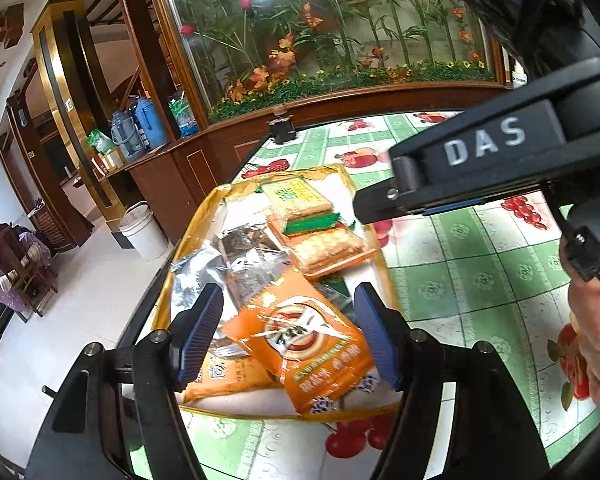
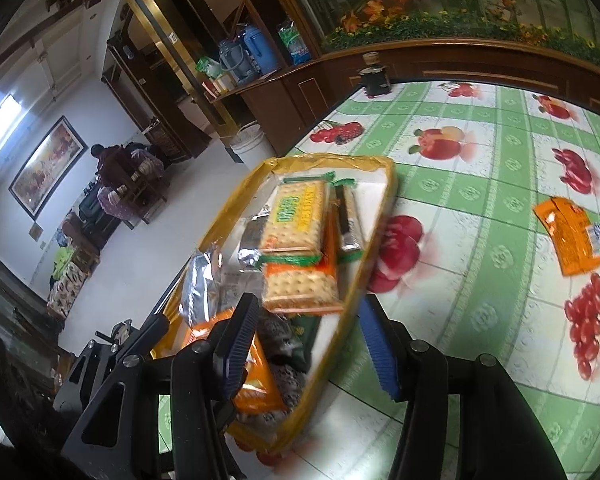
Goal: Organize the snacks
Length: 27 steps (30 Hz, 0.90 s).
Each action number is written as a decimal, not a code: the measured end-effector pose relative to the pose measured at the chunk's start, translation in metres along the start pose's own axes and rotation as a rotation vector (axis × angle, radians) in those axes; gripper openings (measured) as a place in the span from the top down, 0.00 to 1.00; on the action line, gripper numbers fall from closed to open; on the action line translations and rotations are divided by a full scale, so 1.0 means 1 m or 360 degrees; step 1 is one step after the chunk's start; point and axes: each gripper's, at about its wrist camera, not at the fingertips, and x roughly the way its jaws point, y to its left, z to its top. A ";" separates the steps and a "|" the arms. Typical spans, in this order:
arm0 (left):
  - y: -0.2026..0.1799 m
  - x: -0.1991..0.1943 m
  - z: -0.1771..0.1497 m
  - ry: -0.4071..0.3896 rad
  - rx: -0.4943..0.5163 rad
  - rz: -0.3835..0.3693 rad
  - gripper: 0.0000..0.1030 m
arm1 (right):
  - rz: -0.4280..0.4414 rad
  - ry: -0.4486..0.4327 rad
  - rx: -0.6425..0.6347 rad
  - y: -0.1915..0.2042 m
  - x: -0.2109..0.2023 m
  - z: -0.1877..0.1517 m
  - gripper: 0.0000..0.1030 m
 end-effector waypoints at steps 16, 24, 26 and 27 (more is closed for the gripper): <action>-0.086 -0.026 -0.008 0.0082 0.0154 -0.0447 0.35 | -0.0174 -0.0136 0.0343 -0.131 -0.082 -0.034 0.46; -0.096 -0.010 -0.008 0.0261 0.0089 -0.0620 0.35 | -0.0282 -0.0234 0.0621 -0.198 -0.099 -0.022 0.46; -0.094 -0.006 -0.008 0.0293 0.0066 -0.0609 0.35 | -0.0299 -0.0254 0.0664 -0.213 -0.096 -0.010 0.46; -0.094 -0.006 -0.008 0.0298 0.0059 -0.0609 0.35 | -0.0324 -0.0237 0.0671 -0.220 -0.092 -0.001 0.46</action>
